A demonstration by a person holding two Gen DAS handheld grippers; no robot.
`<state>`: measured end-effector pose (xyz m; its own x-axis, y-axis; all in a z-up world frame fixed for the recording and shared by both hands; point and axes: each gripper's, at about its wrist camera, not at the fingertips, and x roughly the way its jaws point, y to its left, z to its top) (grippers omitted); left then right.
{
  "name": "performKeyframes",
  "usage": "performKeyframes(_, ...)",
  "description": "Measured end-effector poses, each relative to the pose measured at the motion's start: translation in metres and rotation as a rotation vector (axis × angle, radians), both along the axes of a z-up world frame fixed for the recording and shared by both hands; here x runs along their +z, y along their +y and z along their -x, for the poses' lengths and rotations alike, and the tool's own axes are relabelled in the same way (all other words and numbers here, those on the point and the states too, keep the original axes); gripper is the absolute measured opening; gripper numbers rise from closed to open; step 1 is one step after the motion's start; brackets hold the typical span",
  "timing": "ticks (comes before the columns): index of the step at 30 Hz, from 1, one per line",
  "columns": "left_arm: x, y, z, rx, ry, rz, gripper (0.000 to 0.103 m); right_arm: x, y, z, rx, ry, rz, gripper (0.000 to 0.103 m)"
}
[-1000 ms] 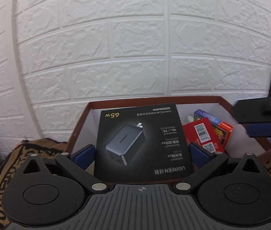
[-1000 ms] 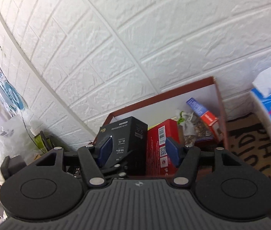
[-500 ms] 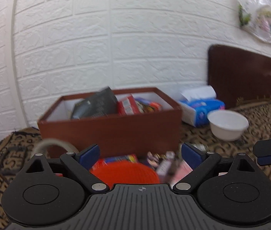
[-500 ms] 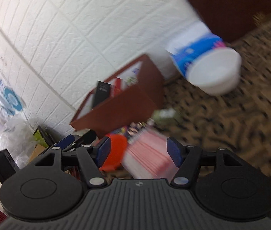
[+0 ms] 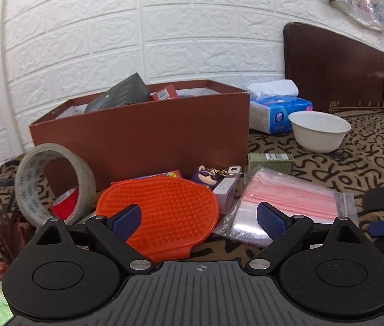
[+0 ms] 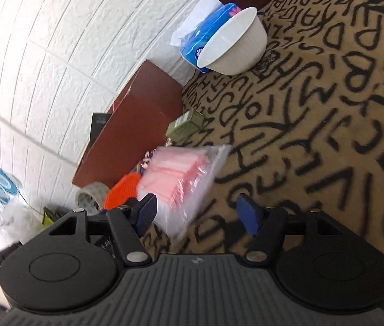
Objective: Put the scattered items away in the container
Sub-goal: 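Move the right gripper toward the clear bag of pink straws, then close the left gripper on the clear bag while the right gripper presses its top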
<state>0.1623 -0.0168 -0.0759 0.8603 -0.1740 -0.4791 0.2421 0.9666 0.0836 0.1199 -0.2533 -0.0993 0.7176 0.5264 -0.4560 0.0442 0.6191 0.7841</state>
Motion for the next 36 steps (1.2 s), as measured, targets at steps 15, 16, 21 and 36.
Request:
performKeyframes(15,-0.018,-0.063,0.0,-0.286,0.022,-0.084,0.103,0.001,-0.008,-0.057,0.141,-0.005,0.046,0.037)
performKeyframes(16,-0.019,-0.068,0.001,-0.293,0.017,-0.098,0.103,0.005,-0.012,-0.059,0.154,-0.006,0.081,0.038)
performKeyframes(21,-0.014,-0.067,0.002,-0.305,0.019,-0.058,0.103,0.018,-0.019,-0.061,0.171,-0.018,0.145,0.046)
performKeyframes(36,-0.02,-0.07,-0.01,-0.378,0.055,-0.065,0.101,0.017,0.018,-0.067,0.193,-0.036,0.198,0.049)
